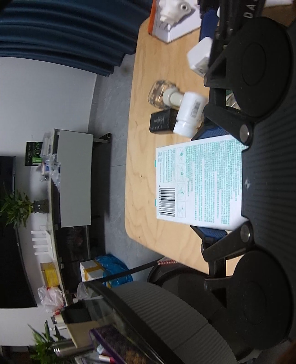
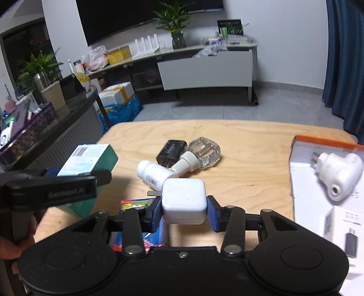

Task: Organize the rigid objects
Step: 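Carry the bandage box and cube charger over the white box with both grippers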

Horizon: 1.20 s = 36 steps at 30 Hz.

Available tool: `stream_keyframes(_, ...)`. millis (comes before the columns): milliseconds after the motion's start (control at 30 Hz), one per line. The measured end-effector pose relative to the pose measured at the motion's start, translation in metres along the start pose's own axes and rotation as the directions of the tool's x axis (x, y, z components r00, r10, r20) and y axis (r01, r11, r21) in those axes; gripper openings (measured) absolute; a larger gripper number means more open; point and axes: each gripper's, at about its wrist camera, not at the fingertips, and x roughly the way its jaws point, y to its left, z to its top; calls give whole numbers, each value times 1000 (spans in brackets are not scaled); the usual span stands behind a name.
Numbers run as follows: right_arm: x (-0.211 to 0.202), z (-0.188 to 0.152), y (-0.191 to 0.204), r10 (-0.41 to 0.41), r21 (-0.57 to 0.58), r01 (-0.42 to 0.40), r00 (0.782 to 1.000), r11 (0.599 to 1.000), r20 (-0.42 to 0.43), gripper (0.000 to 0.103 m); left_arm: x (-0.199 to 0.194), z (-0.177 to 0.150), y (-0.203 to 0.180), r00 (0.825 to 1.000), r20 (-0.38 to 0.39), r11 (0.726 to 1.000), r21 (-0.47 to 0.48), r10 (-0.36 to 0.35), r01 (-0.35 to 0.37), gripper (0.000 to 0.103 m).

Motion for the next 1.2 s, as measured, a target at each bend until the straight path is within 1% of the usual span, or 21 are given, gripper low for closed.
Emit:
stream_keyframes(267,-54,-12,8,-9,-25,11,999,1000,48,51,-48,-15,-9,1000,9,1000,-23,-6,6,71)
stream_keyframes(400,-78,-23,10,-14,-31,16,998,999,60,51,-71,-25,-12,1000,16,999,-53,-8,9,71)
stream_keyframes(700,-123,-46,8,-20,-10,21,995,1000,94,51,-107,-37,-22,999,35,998,-56,-21,23,71)
stream_keyframes(933,-153,-55,4,-34,-6,35,991,999,129,51,-132,-45,-40,997,69,999,-24,-46,48,71)
stream_keyframes(1200,-186,-68,-9,-66,7,65,984,998,165,51,-148,-53,-62,993,80,996,6,-87,87,71)
